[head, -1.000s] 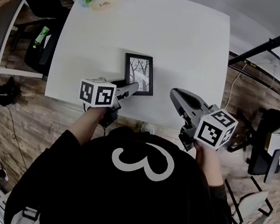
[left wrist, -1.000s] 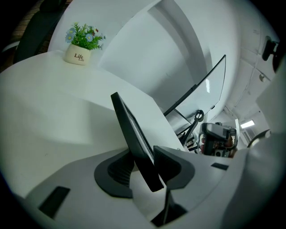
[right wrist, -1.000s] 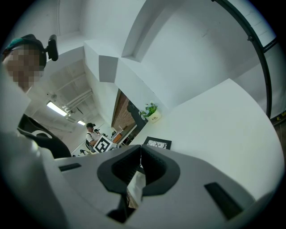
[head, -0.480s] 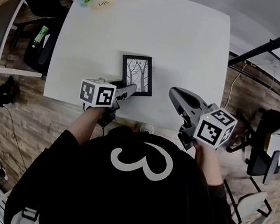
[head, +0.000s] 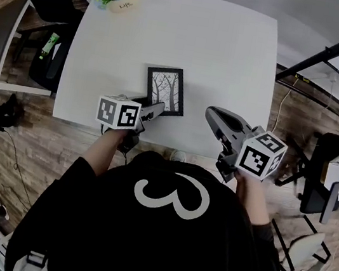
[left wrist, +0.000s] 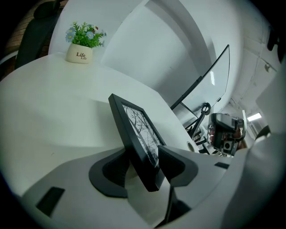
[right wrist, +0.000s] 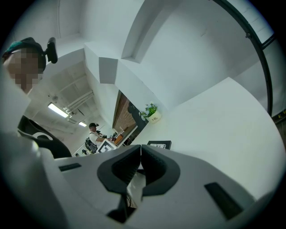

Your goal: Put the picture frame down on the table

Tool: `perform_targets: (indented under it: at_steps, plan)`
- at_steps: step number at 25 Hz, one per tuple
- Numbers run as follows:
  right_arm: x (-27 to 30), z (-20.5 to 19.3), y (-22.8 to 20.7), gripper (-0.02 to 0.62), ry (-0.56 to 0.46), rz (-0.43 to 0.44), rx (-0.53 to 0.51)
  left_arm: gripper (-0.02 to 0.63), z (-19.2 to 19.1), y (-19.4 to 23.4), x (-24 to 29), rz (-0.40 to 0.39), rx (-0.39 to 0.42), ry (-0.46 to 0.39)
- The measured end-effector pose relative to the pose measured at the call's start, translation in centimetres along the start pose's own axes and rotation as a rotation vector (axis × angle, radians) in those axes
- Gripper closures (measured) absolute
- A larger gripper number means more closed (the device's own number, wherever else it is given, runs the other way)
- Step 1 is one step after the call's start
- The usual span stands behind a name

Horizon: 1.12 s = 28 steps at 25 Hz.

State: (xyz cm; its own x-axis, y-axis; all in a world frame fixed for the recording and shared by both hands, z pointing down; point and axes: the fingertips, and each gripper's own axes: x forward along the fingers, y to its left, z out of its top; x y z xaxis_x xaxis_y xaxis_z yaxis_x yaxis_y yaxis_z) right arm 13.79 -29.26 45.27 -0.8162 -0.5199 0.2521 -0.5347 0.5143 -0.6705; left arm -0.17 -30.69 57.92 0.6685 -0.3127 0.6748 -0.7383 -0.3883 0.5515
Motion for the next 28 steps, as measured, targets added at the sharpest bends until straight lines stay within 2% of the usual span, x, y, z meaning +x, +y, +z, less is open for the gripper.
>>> perform_targets:
  at_steps: [9,21,28]
  plan:
    - [-0.6,-0.6,0.1,0.572,0.006,-0.009,0.012,0.376,0.0,0.3,-0.6,0.082,0.075,0.012]
    - [-0.6,-1.9,1.2,0.572,0.022,-0.029,0.028,0.365,-0.4,1.8,-2.1,0.127,0.065,0.006]
    - [-1.0,-2.1,2.7,0.572,0.023,-0.047,0.018,0.365,-0.7,0.9,-4.1,0.137,0.086,0.0]
